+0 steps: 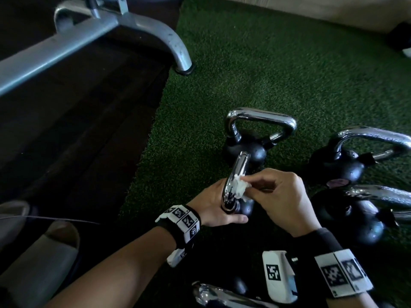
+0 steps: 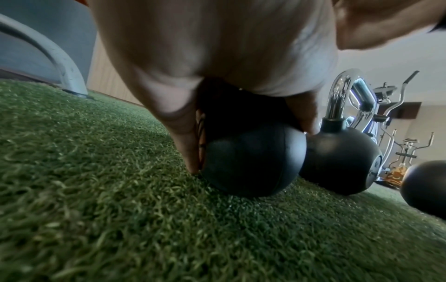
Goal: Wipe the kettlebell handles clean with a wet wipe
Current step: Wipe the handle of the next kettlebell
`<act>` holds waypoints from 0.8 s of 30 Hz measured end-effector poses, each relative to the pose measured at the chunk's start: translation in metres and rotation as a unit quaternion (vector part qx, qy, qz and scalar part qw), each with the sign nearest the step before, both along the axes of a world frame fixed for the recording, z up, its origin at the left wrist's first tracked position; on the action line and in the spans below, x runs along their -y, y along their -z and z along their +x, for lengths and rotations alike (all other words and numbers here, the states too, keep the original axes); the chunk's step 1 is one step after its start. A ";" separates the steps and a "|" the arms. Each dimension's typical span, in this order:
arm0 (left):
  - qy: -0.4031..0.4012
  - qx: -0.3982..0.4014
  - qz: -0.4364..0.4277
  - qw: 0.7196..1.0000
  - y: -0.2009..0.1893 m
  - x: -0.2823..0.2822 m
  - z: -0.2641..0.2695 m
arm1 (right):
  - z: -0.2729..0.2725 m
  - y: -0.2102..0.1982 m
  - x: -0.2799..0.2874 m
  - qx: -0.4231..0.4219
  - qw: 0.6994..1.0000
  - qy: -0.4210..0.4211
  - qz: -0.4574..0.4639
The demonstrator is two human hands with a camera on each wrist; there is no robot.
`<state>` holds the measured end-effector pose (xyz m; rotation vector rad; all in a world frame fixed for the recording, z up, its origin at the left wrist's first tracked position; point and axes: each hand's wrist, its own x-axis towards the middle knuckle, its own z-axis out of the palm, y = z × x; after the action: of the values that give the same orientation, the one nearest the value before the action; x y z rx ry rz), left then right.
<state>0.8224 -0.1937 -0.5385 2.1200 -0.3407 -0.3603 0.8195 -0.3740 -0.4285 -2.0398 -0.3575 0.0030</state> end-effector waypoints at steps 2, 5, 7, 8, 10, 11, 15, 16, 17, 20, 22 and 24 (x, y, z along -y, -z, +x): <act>-0.008 -0.010 -0.012 1.000 0.000 -0.001 0.000 | 0.002 0.000 -0.003 -0.031 0.999 -0.006 0.017; -0.013 -0.030 -0.014 0.999 0.003 -0.002 0.001 | 0.006 0.002 -0.004 -0.055 0.998 0.001 0.041; -0.018 -0.049 -0.015 0.999 0.010 -0.001 0.003 | 0.002 0.008 -0.003 -0.082 0.996 0.006 0.037; -0.015 -0.049 -0.008 0.999 0.013 0.000 0.004 | -0.001 0.012 -0.003 -0.100 0.995 0.003 0.029; -0.008 -0.064 0.011 0.998 0.017 -0.001 0.005 | -0.004 0.018 -0.004 -0.118 0.993 -0.010 -0.008; -0.006 -0.071 0.018 0.997 0.013 -0.001 0.005 | -0.004 0.019 -0.004 -0.115 0.993 -0.016 -0.034; 0.038 -0.051 0.041 0.997 -0.002 0.000 0.005 | 0.000 0.017 0.000 -0.110 0.990 -0.028 -0.077; 0.048 -0.044 0.045 0.997 -0.005 0.001 0.005 | 0.000 0.019 0.002 -0.112 0.990 -0.029 -0.083; 0.057 -0.034 0.054 0.996 -0.004 0.000 0.005 | -0.001 0.021 0.001 -0.112 0.989 -0.029 -0.093; 0.074 0.009 0.090 0.993 0.001 0.000 0.004 | -0.005 0.028 0.001 -0.117 0.986 -0.042 -0.108; 0.054 -0.002 0.053 0.997 -0.001 -0.001 0.003 | -0.002 0.029 0.004 -0.114 0.986 -0.056 -0.110; 0.041 -0.010 0.024 0.999 -0.003 0.000 0.002 | 0.006 0.028 0.007 -0.105 0.986 -0.062 -0.115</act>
<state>0.8247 -0.1934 -0.5354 2.1525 -0.4131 -0.4411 0.8252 -0.3807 -0.4566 -2.2155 -0.3631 0.3489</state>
